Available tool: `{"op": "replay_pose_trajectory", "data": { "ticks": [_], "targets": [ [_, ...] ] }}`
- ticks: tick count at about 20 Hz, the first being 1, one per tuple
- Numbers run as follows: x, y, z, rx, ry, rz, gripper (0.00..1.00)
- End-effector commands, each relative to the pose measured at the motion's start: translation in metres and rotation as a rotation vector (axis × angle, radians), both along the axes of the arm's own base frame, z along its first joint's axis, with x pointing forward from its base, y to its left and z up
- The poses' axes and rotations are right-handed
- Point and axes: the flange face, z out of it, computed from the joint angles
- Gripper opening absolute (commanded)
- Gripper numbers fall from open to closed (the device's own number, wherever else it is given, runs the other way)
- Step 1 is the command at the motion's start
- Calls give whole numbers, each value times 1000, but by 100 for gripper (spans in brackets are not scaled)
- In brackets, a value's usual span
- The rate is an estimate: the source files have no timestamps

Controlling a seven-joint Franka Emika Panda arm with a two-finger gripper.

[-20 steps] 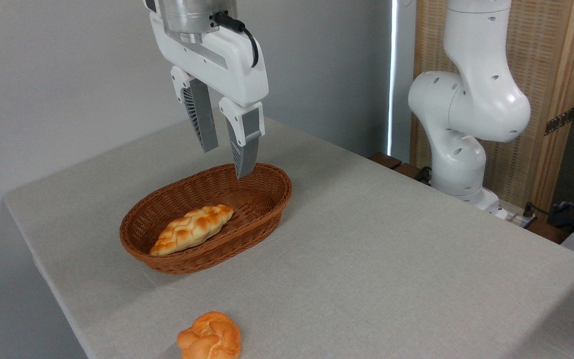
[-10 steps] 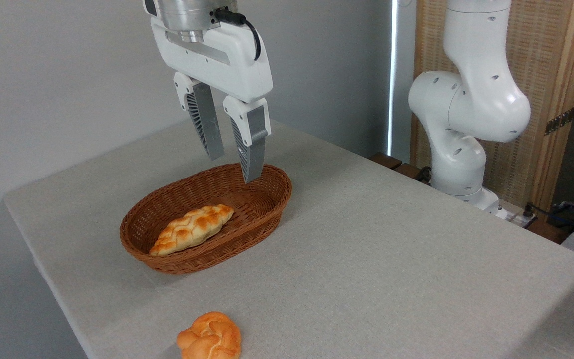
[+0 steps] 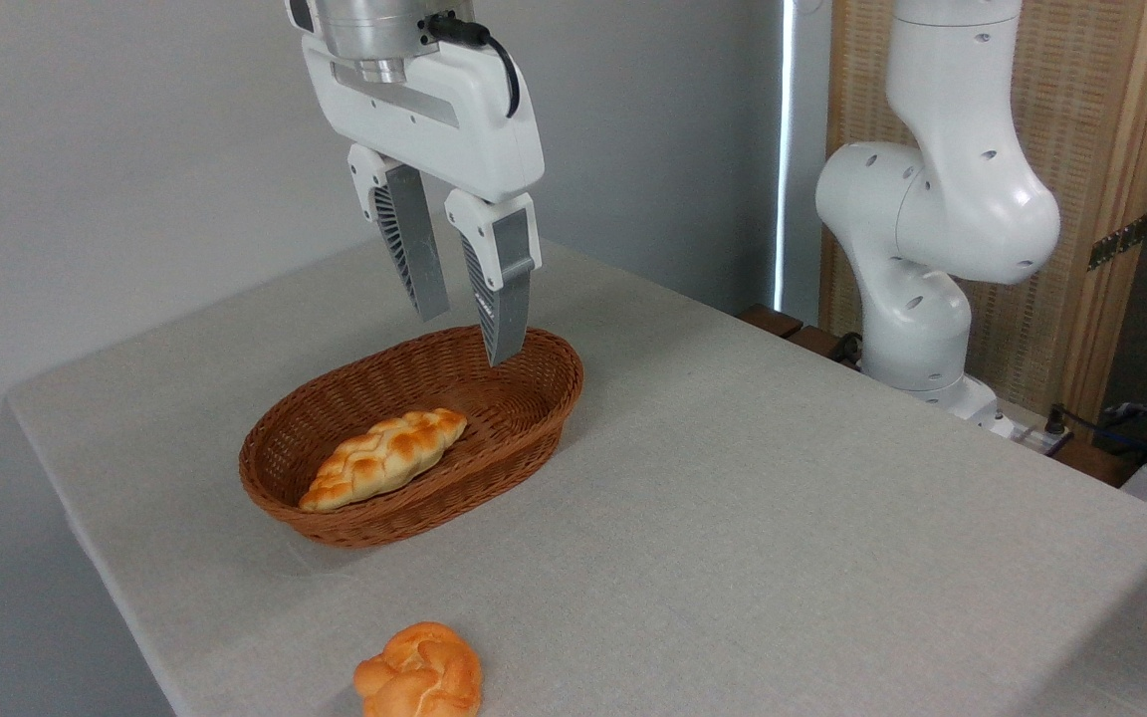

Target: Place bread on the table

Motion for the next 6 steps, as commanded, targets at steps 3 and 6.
{"op": "replay_pose_trajectory", "data": {
  "ticks": [3, 6],
  "targets": [
    [-1, -1, 8, -9, -11, 24, 100],
    [-1, 1, 8, 3, -13, 23, 100]
  ]
}}
